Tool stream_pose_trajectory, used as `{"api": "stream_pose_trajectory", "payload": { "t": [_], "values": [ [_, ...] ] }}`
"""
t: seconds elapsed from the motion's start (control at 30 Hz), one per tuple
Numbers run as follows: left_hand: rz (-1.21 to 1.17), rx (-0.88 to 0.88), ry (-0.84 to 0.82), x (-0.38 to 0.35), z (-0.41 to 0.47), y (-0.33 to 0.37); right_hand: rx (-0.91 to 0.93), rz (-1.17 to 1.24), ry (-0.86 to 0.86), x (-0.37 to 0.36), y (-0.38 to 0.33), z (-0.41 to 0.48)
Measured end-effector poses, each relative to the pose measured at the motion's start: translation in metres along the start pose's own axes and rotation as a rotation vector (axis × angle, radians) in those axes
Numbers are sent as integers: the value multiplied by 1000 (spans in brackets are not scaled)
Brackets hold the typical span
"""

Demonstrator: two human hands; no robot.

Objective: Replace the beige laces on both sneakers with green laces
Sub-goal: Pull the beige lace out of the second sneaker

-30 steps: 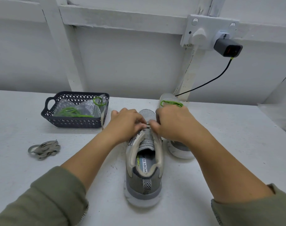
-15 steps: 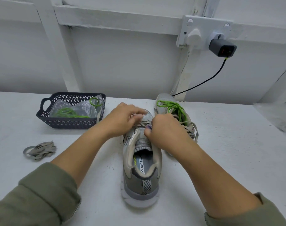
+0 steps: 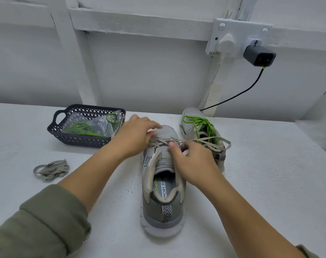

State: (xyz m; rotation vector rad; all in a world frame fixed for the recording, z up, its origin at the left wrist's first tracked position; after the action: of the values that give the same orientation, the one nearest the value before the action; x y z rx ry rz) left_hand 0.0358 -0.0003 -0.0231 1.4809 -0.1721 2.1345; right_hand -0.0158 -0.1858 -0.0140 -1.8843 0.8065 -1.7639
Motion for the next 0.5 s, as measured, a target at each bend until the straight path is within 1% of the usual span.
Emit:
{"api": "stream_pose_trajectory", "payload": {
  "t": [0.07,0.13,0.2,0.3,0.33,0.4,0.47,0.5],
  "values": [
    [-16,-28,-97,1,0,1,3,78,-111,-3,11,-8],
    [-7,-47,-122,-3,-1,3,20,128,-158,-10,22,-14],
    [3,-35,-86,-7,-2,4,-3,219,-164,-17,28,-16],
    [117,33,-22,-10,-5,-3,-23,308,-163,-21,31,-18],
    [108,49,-14,-11,-6,-6,-25,324,-171,-22,31,-19],
    [-32,24,-11,-13,-7,-7,-24,350,-185,-22,31,-20],
    [-132,-46,-79,-13,-4,-1,-26,360,-184,-23,31,-20],
    [-110,-71,-116,-12,-2,2,-29,359,-179,-23,31,-20]
  ]
}}
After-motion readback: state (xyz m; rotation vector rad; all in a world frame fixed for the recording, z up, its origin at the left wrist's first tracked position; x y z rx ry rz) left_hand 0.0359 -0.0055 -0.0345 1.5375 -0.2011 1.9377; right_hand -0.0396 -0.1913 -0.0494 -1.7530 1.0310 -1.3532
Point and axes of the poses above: each hand's wrist, its own z-axis towards the middle knuckle, its own x-axis out of the back of the hand, y = z × x, the point moved 2 cm from there along z, towards the middle knuckle, and after that the axes turned 14 degrees about -x, right-handed, at the moved point
